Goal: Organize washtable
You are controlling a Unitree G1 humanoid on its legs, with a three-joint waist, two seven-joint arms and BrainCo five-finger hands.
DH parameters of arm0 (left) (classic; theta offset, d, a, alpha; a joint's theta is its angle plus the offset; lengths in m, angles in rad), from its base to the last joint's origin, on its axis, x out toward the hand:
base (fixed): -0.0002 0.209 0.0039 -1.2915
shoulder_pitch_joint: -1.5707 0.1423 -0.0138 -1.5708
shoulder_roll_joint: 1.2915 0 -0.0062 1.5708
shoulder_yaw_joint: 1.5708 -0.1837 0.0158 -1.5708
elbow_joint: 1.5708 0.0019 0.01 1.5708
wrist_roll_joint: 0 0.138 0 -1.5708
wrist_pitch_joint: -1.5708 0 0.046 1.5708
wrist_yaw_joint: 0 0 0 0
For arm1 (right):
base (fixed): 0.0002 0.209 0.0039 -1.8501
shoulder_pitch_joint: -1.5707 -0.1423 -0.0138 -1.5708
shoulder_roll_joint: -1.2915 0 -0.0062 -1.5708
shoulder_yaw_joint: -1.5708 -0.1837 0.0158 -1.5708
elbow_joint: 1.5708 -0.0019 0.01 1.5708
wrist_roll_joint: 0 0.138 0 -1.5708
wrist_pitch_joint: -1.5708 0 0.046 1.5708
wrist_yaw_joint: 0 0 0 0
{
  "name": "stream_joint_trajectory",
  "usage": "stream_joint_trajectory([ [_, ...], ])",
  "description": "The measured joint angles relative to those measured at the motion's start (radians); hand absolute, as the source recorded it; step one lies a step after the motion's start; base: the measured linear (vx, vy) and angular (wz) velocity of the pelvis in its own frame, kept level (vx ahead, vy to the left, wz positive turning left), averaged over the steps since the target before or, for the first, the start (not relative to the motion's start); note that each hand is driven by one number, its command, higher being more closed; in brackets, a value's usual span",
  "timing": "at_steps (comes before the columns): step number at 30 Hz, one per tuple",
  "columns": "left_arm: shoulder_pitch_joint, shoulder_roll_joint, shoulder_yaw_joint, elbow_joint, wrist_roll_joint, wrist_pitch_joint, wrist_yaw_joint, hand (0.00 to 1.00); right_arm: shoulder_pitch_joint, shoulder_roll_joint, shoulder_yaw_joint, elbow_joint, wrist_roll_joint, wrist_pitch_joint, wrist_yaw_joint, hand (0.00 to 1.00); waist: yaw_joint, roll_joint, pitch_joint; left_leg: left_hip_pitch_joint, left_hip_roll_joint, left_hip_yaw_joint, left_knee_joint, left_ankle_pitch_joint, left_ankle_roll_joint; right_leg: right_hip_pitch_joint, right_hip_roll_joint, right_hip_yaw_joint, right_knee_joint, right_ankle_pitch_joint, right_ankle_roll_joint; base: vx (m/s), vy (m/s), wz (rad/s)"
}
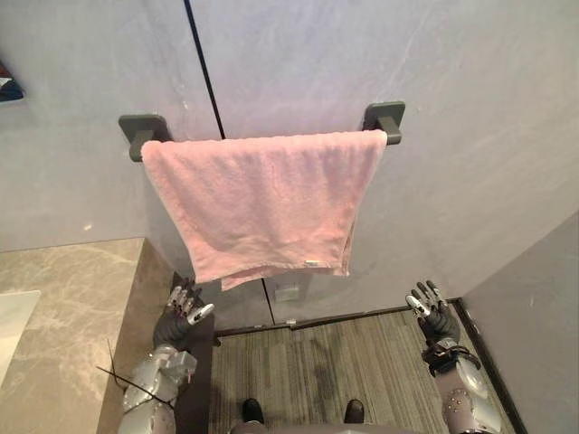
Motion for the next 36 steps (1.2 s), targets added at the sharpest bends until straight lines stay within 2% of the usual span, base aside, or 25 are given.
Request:
stream_joint_trajectory([
  [5,0.059,-0.107,-0.080,0.006,-0.004,0.017,0.023,0.00,0.022,0.042,-0.005,-0.016,-0.019,-0.009,-0.059,0.00,-0.001,0.023,-0.004,0.013,-0.001,-0.002,0.001,0.004,0.005,-0.006,-0.016,-0.017,0.056,-0.019,0.002,0.05,0.005,0.04],
  [7,0.052,-0.115,-0.126,0.007,-0.013,0.017,0.033,0.00,0.023,0.049,0.000,-0.050,-0.019,-0.011,-0.075,0.00,-0.002,0.026,0.010,0.012,-0.003,-0.013,0.001,-0.007,0.008,-0.063,-0.035,-0.011,0.220,-0.101,0.008,-0.03,0.017,0.26],
  [9,0.022,-0.114,-0.167,0.032,-0.024,0.019,0.065,0.00,0.017,0.061,0.037,-0.091,-0.018,-0.038,-0.089,0.00,-0.004,0.021,0.025,0.009,0.000,-0.055,0.003,-0.007,0.025,-0.149,-0.062,0.085,0.438,-0.158,0.072,-0.05,-0.045,0.39],
  [10,0.012,-0.114,-0.164,0.033,-0.026,0.019,0.069,0.00,0.012,0.078,0.047,-0.096,-0.018,-0.044,-0.094,0.00,-0.011,0.020,0.045,0.006,0.000,-0.070,0.014,0.000,0.036,-0.187,-0.077,0.122,0.599,-0.221,0.044,-0.01,-0.097,0.70],
  [12,0.012,-0.088,-0.164,0.033,-0.036,0.017,0.085,0.00,0.030,0.096,0.115,-0.096,-0.018,-0.047,-0.095,0.00,-0.047,-0.026,0.047,-0.022,-0.018,-0.173,0.073,0.001,0.035,-0.189,-0.118,0.194,0.935,-0.278,0.037,0.03,-0.156,1.22],
  [13,0.013,-0.085,-0.159,0.033,-0.042,0.017,0.087,0.00,0.028,0.096,0.132,-0.096,-0.019,-0.047,-0.093,0.00,-0.047,-0.032,0.047,-0.034,-0.021,-0.189,0.088,0.001,0.035,-0.173,-0.128,0.209,0.953,-0.279,0.033,0.01,-0.262,1.16],
  [15,0.015,-0.083,-0.155,0.033,-0.055,0.013,0.087,0.00,0.008,0.087,0.172,-0.096,-0.031,-0.048,-0.080,0.00,-0.029,-0.028,0.049,-0.114,-0.018,-0.254,0.168,0.004,0.030,-0.090,-0.149,0.268,0.833,-0.281,-0.025,-0.10,-0.335,0.80],
  [16,0.014,-0.087,-0.157,0.034,-0.059,0.012,0.088,0.00,-0.001,0.070,0.194,-0.095,-0.036,-0.047,-0.074,0.00,-0.022,-0.026,0.047,-0.161,-0.008,-0.285,0.205,0.004,0.030,-0.049,-0.114,0.286,0.764,-0.340,-0.013,-0.22,-0.431,0.72],
  [17,0.017,-0.097,-0.163,0.033,-0.090,0.011,0.091,0.00,-0.011,0.051,0.222,-0.095,-0.037,-0.045,-0.070,0.00,0.006,0.010,0.042,-0.218,0.007,-0.315,0.235,0.001,0.034,-0.014,-0.079,0.287,0.651,-0.394,0.042,-0.21,-0.353,0.51],
  [18,0.029,-0.108,-0.160,0.033,-0.104,0.009,0.097,0.00,-0.033,0.023,0.251,-0.095,-0.036,-0.044,-0.069,0.00,0.034,0.017,0.044,-0.253,0.024,-0.322,0.255,-0.004,0.029,0.040,-0.065,0.268,0.534,-0.471,0.076,-0.28,-0.442,0.25],
  [19,0.031,-0.109,-0.156,0.034,-0.112,0.009,0.106,0.00,-0.049,0.016,0.269,-0.091,-0.036,-0.044,-0.069,0.00,0.042,0.014,0.048,-0.266,0.027,-0.324,0.266,-0.003,0.027,0.056,-0.066,0.255,0.485,-0.509,0.072,-0.25,-0.353,0.15],
  [20,0.034,-0.137,-0.151,0.063,-0.114,0.012,0.117,0.00,-0.078,-0.015,0.309,-0.073,-0.036,-0.042,-0.070,0.00,0.052,0.058,0.070,-0.282,0.064,-0.358,0.290,-0.002,0.029,0.079,-0.012,0.224,0.469,-0.498,0.053,-0.30,-0.380,0.34],
  [22,0.082,-0.157,-0.151,0.052,-0.138,0.009,0.129,0.00,-0.077,-0.043,0.357,-0.071,-0.036,-0.041,-0.068,0.00,0.055,0.086,0.065,-0.278,0.104,-0.393,0.292,0.015,0.053,0.109,0.044,0.187,0.467,-0.502,0.028,-0.18,-0.229,0.55],
  [24,0.128,-0.157,-0.154,0.041,-0.143,0.009,0.136,0.00,-0.079,-0.052,0.383,-0.073,-0.036,-0.046,-0.062,0.00,0.055,0.090,0.059,-0.278,0.105,-0.410,0.274,0.017,0.224,0.120,0.068,0.138,0.492,-0.513,0.004,-0.09,-0.199,0.64],
  [25,0.147,-0.165,-0.165,0.035,-0.153,0.008,0.149,0.00,-0.079,-0.056,0.396,-0.070,-0.036,-0.047,-0.060,0.00,0.056,0.091,0.061,-0.289,0.105,-0.379,0.259,-0.054,0.413,0.121,0.076,0.110,0.480,-0.497,-0.019,-0.08,-0.217,0.65],
  [26,0.159,-0.160,-0.163,0.026,-0.170,0.005,0.152,0.00,-0.080,-0.061,0.412,-0.068,-0.034,-0.048,-0.058,0.00,0.056,0.048,0.059,-0.295,0.113,-0.341,0.257,-0.178,0.387,0.126,0.075,0.089,0.437,-0.468,-0.044,-0.10,-0.209,0.76],
  [27,0.158,-0.160,-0.155,0.023,-0.176,0.002,0.151,0.00,-0.097,-0.063,0.409,-0.058,-0.027,-0.050,-0.054,0.00,0.057,0.051,0.073,-0.342,0.113,-0.287,0.398,-0.174,0.291,0.125,0.062,0.058,0.410,-0.450,-0.066,-0.08,-0.138,0.59],
  [28,0.169,-0.169,-0.156,0.022,-0.175,0.001,0.146,0.00,-0.109,-0.071,0.411,-0.051,-0.026,-0.050,-0.053,0.00,0.060,0.055,0.082,-0.366,0.109,-0.237,0.596,-0.147,0.271,0.118,0.064,0.051,0.418,-0.448,-0.069,-0.12,-0.181,0.69],
  [29,0.202,-0.179,-0.166,0.017,-0.174,0.000,0.145,0.00,-0.102,-0.091,0.412,-0.059,-0.024,-0.052,-0.051,0.00,0.044,0.085,0.078,-0.367,0.113,-0.165,0.646,-0.070,0.314,0.097,0.091,0.038,0.466,-0.446,-0.073,-0.13,-0.173,0.79],
  [30,0.192,-0.177,-0.174,0.016,-0.174,0.001,0.142,0.00,-0.098,-0.094,0.408,-0.058,-0.024,-0.054,-0.052,0.00,0.035,0.083,0.081,-0.362,0.095,-0.157,0.580,-0.005,0.311,0.071,0.085,0.035,0.488,-0.450,-0.091,-0.25,-0.207,1.45],
  [31,0.164,-0.172,-0.151,0.002,-0.172,0.000,0.128,0.00,-0.097,-0.094,0.403,-0.051,-0.025,-0.052,-0.048,0.00,0.005,0.049,0.074,-0.328,0.048,-0.143,0.428,0.074,0.291,0.036,0.088,0.048,0.387,-0.407,-0.149,-0.30,-0.155,1.56],
  [32,0.141,-0.176,-0.127,-0.007,-0.171,-0.005,0.124,0.00,-0.097,-0.094,0.398,-0.047,-0.030,-0.050,-0.032,0.00,0.011,0.057,0.096,-0.324,0.103,-0.041,0.713,-0.130,0.249,0.060,0.100,-0.009,0.350,-0.362,-0.147,-0.30,-0.154,1.35],
  [33,0.138,-0.170,-0.125,-0.006,-0.169,-0.009,0.124,0.00,-0.089,-0.090,0.399,-0.048,-0.030,-0.049,-0.030,0.00,0.012,0.057,0.096,-0.294,0.119,-0.008,0.795,-0.182,0.225,0.070,0.103,-0.022,0.340,-0.354,-0.156,-0.17,-0.113,0.89],
  [34,0.136,-0.159,-0.124,-0.006,-0.168,-0.010,0.124,0.00,-0.068,-0.086,0.398,-0.055,-0.030,-0.049,-0.027,0.00,0.004,0.060,0.094,-0.226,0.142,0.043,0.878,-0.243,0.173,0.087,0.106,-0.053,0.330,-0.346,-0.168,-0.12,-0.104,0.99],
  [36,0.097,-0.137,-0.159,-0.001,-0.149,-0.012,0.125,0.00,0.025,-0.080,0.346,-0.115,-0.031,-0.050,-0.028,0.00,-0.029,0.082,0.076,-0.072,0.186,0.120,0.990,-0.279,0.170,0.090,0.107,-0.177,0.311,-0.342,-0.176,-0.16,-0.090,1.51],
])
